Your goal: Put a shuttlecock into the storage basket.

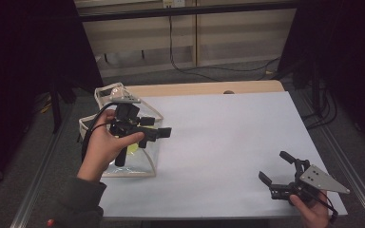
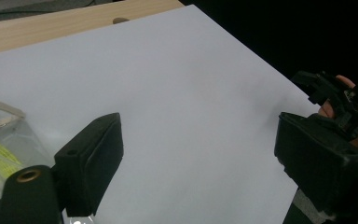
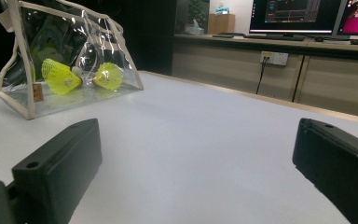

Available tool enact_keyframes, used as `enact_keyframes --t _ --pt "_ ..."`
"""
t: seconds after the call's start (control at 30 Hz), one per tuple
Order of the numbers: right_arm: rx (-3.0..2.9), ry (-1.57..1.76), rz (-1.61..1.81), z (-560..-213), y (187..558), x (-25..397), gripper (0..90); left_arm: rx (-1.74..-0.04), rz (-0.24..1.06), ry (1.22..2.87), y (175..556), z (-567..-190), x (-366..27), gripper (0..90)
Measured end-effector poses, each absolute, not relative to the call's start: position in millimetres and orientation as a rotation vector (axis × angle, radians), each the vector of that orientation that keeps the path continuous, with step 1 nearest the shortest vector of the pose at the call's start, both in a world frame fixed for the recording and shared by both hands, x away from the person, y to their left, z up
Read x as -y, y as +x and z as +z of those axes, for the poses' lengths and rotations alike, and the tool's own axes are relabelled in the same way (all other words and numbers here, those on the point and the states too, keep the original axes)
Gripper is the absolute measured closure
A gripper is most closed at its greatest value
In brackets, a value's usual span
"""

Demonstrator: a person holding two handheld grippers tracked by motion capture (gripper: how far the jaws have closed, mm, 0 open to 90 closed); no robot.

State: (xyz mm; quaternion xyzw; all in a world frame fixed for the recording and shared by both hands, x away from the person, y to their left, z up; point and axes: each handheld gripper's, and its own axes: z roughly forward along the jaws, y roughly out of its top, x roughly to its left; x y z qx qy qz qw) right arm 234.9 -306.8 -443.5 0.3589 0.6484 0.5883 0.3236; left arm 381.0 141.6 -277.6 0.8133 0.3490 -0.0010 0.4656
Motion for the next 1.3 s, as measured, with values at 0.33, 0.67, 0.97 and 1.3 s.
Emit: enact_keyframes --t 0.33,0.67,0.97,1.3 --pt "-1.702 0.944 1.544 -443 235 307 1.0 -0.816 0.009 1.989 373 -277 -139 15.0" --pt "-1.703 0.941 1.543 -443 235 307 1.0 -0.773 -0.033 1.984 368 -280 -130 14.8" --pt "-1.702 0.942 1.543 -443 235 307 1.0 -0.749 -0.045 1.974 362 -289 -127 13.8" --pt "-1.702 0.941 1.542 -443 235 307 1.0 -0.726 -0.066 1.926 356 -300 -131 12.7"
